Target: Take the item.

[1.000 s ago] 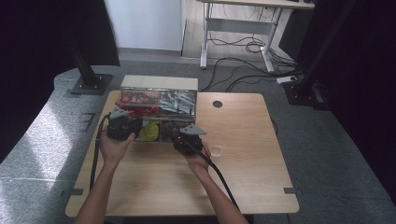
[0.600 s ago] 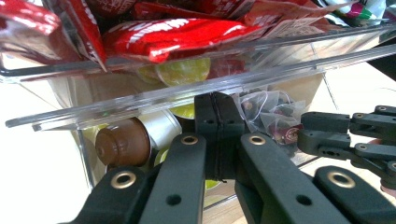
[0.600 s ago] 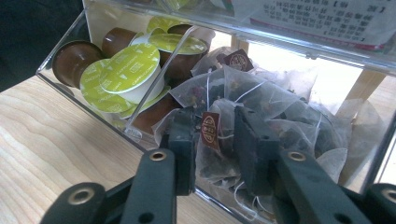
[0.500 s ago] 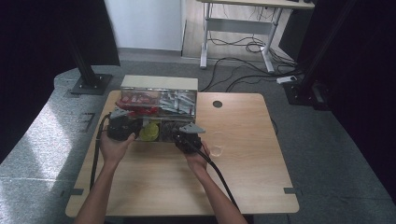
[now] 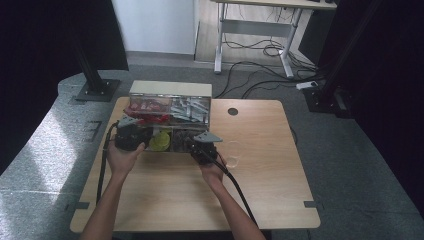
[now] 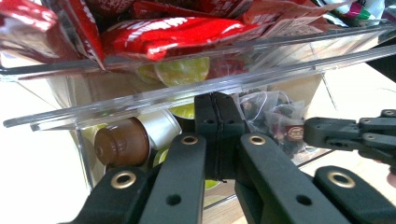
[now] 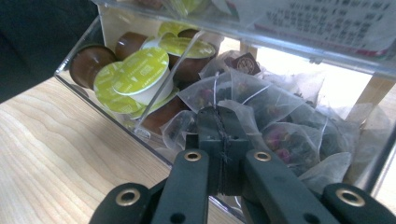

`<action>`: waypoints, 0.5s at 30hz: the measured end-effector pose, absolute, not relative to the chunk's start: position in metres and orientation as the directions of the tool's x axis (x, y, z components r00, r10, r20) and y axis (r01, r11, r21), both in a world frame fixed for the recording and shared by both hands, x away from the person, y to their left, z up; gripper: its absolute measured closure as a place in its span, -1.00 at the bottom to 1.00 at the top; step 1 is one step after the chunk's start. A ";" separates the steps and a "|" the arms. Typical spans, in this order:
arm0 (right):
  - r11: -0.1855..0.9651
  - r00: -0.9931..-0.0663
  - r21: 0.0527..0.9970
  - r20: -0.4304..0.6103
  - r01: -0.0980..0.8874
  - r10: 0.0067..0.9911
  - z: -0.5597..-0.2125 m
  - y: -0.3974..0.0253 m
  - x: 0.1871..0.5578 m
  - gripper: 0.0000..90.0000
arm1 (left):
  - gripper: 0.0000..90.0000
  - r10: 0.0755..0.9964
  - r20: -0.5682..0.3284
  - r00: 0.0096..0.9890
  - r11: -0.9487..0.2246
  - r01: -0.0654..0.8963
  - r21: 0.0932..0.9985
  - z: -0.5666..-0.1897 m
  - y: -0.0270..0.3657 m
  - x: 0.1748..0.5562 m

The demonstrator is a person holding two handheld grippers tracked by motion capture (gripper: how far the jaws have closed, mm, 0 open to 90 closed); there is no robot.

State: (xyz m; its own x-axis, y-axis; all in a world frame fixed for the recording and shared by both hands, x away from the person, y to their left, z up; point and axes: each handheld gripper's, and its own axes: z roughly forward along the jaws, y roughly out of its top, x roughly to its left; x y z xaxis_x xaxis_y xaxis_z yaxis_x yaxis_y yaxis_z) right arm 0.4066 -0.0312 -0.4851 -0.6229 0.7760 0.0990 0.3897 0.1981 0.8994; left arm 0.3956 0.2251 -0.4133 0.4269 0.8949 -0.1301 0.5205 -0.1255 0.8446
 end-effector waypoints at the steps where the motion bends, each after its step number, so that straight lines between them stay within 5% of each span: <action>1: 0.198 -0.623 0.899 0.099 0.390 0.776 -0.485 -0.031 0.407 0.97 | 1.00 0.895 -0.130 0.427 -0.126 0.521 0.845 -0.413 0.225 0.396; 15: 0.159 -0.637 0.924 0.109 0.349 0.763 -0.469 -0.044 0.395 0.97 | 1.00 0.896 -0.128 0.424 -0.126 0.521 0.844 -0.413 0.225 0.395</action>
State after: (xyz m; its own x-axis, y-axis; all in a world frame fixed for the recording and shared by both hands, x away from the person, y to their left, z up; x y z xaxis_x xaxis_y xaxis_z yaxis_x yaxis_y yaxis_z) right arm 0.3948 -0.0436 -0.4686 -0.6375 0.7627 0.1095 0.3488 0.1589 0.9236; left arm 0.3955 0.2247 -0.4132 0.4243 0.8964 -0.1283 0.5208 -0.1257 0.8443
